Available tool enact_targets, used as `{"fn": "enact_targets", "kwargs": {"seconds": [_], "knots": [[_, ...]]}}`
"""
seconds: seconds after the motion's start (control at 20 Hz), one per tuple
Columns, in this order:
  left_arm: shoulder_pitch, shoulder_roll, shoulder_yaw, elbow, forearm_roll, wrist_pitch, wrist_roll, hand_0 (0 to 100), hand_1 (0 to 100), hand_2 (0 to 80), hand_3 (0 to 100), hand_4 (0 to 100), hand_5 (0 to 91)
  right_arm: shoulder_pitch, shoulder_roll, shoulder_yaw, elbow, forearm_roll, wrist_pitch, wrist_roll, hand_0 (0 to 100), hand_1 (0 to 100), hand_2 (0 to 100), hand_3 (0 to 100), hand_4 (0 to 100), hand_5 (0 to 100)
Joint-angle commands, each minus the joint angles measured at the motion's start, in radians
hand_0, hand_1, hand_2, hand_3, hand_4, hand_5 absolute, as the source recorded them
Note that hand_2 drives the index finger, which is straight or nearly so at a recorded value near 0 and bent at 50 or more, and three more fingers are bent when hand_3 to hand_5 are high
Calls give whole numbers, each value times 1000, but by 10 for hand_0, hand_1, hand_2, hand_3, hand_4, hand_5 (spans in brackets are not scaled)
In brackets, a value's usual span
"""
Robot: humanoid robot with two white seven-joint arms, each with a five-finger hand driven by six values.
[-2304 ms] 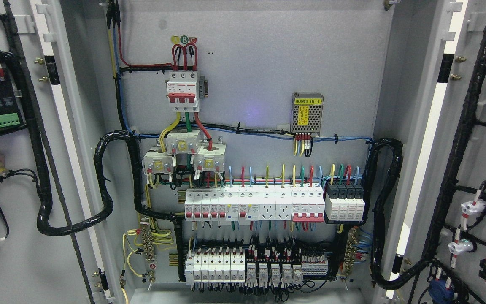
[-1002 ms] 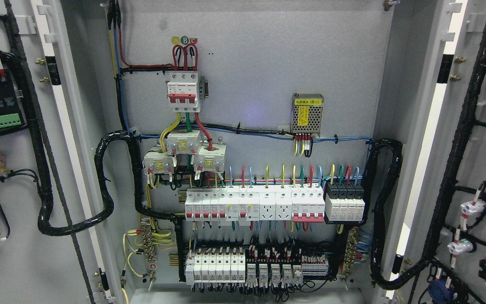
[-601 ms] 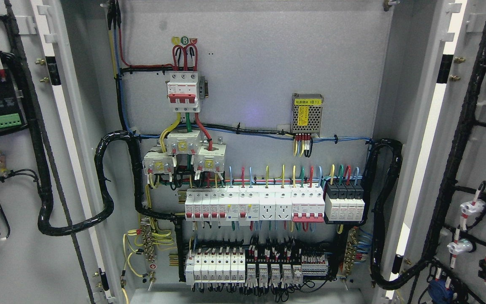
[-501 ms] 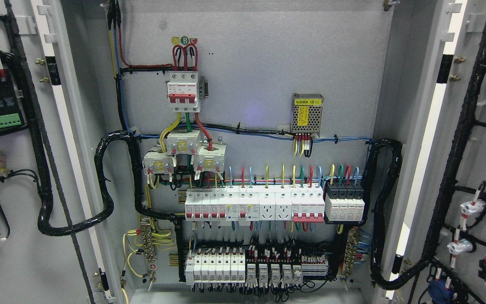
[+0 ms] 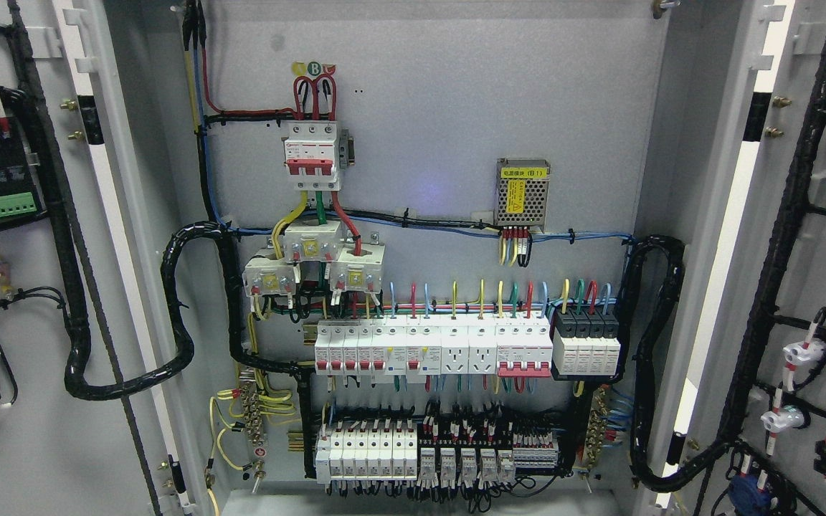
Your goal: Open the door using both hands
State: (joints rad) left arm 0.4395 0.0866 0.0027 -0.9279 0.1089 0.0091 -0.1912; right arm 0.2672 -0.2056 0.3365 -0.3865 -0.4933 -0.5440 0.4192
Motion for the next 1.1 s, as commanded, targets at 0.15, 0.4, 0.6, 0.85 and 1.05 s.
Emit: {"fn": "enact_targets", "kwargs": {"seconds": [0.15,0.4,0.6,0.85,1.05], "knots": [[-234,-108,-3,685,-23,-9,4,0,0,0,0,0,0,-129,138,16,426,117,232,-114,386,0,0,0,0,0],[-298,-117,7,803,-22,-9,9,0,0,0,0,0,0,-183,161,16,426,167,389,-120,386,0,0,0,0,0],[-301,-117,19,846,-22,-9,7,0,0,0,0,0,0,-210,178,29,425,170,475,-120,386,0,0,0,0,0],[-312,-119,57,874,-22,-9,7,0,0,0,0,0,0,-223,189,18,422,234,533,-163,386,0,0,0,0,0],[-312,-119,76,874,-18,-9,7,0,0,0,0,0,0,-229,212,26,425,237,536,-223,386,0,0,0,0,0]]}}
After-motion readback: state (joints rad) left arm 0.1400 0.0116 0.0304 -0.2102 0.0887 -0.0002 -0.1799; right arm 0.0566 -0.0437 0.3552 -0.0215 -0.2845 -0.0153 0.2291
